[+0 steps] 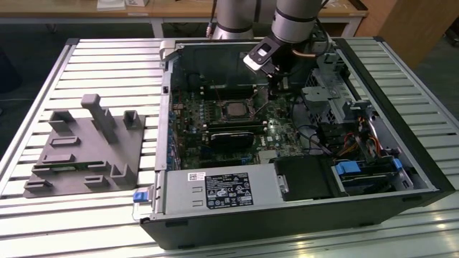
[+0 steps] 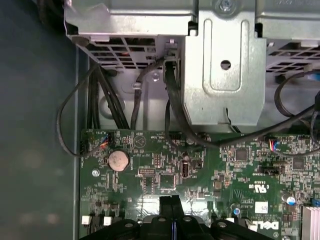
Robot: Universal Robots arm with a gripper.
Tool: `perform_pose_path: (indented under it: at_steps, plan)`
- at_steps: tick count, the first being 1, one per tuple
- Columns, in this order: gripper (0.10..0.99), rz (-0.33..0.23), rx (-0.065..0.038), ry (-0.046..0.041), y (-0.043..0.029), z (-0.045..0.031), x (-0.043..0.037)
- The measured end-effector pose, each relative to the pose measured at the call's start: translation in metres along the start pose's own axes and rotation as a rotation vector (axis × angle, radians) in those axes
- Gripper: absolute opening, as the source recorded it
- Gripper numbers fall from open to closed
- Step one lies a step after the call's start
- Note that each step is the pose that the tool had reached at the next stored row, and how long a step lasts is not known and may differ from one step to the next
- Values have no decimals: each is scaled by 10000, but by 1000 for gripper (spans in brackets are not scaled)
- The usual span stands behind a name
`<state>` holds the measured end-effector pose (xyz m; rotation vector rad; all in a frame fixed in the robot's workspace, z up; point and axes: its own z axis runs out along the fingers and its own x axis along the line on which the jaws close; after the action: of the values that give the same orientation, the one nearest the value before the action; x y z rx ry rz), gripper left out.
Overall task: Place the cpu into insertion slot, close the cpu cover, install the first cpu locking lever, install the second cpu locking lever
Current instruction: 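Close the cpu cover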
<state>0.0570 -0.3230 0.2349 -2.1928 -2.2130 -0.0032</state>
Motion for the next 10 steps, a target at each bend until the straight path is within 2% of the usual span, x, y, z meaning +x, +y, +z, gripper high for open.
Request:
perform_pose_path:
  at_steps: [5,10]
  plan:
    - [106,0,-17,10,-64,-8,1]
    - [106,-2,-43,16,-184,-8,2]
